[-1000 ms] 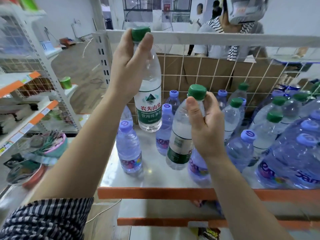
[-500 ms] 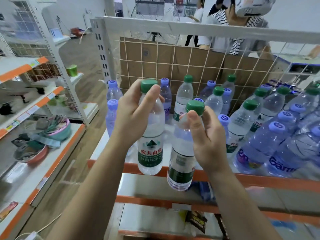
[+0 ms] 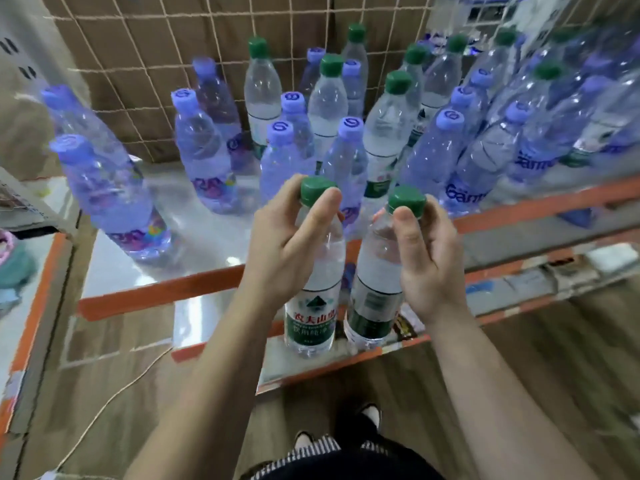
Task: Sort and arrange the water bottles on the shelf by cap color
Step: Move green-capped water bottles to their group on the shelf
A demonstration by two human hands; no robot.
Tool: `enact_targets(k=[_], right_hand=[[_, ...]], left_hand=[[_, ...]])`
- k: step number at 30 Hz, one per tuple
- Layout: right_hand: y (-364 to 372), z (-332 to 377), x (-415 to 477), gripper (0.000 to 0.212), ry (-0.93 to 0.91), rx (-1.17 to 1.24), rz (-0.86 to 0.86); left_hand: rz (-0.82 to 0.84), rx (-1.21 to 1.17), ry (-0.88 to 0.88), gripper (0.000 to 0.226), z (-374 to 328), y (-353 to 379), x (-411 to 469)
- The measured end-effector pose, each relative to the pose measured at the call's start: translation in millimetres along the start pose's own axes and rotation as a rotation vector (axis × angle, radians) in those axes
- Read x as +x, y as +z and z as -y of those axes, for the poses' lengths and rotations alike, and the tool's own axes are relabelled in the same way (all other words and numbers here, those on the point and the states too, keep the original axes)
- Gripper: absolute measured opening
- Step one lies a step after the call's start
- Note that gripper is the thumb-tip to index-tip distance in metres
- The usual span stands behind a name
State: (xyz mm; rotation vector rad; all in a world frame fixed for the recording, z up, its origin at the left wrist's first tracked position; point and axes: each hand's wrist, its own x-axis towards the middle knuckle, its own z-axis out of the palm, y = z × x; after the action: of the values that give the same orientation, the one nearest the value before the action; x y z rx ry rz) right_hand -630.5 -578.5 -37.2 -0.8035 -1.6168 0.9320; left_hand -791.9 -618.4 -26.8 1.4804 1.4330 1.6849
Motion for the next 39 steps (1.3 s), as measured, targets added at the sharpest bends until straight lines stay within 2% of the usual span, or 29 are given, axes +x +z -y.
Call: enact_targets(k=[4, 9, 13, 16, 22, 24, 27, 31, 36, 39], right_hand=[[-48, -26, -15, 0.013, 0.067, -0.058, -0.066], [-122, -52, -12, 0.013, 0.085, -0.118, -0.177], [-203, -76, -2, 0.019, 0.076, -0.184, -0.222], [-275, -89, 10, 0.026, 0.059, -0.251, -0.238], [-399, -111, 41, 0.017, 0.043, -0.279, -0.284], [-431, -122, 53, 0.022, 0.043, -0.293, -0.3], [-473, -142, 76, 0.034, 0.036, -0.305, -0.333], [-522, -168, 115, 0.029, 0.01, -0.285, -0.349], [-580, -196, 188, 0.035, -0.038, -0.318, -0.404], [-605, -206, 235, 0.026, -0.091, -0.3, -0.419]], left_hand=[[0.107, -0.003, -0.012, 0.036, 10, 51, -3], [0.287, 0.01, -0.01, 0.029, 18, 137, 7], [0.353, -0.039, 0.01, 0.023, 18, 226, 20], [0.367, -0.07, -0.005, 0.028, 12, 300, 30], [0.378, -0.143, 0.021, 0.032, -5, 432, 57], [0.383, -0.15, 0.035, 0.03, -9, 468, 69], [0.396, -0.16, 0.068, 0.022, -13, 518, 94], [0.367, -0.182, 0.112, 0.026, -11, 575, 132], [0.307, -0.183, 0.144, 0.03, -5, 638, 186], [0.256, -0.189, 0.181, 0.033, -9, 666, 219]])
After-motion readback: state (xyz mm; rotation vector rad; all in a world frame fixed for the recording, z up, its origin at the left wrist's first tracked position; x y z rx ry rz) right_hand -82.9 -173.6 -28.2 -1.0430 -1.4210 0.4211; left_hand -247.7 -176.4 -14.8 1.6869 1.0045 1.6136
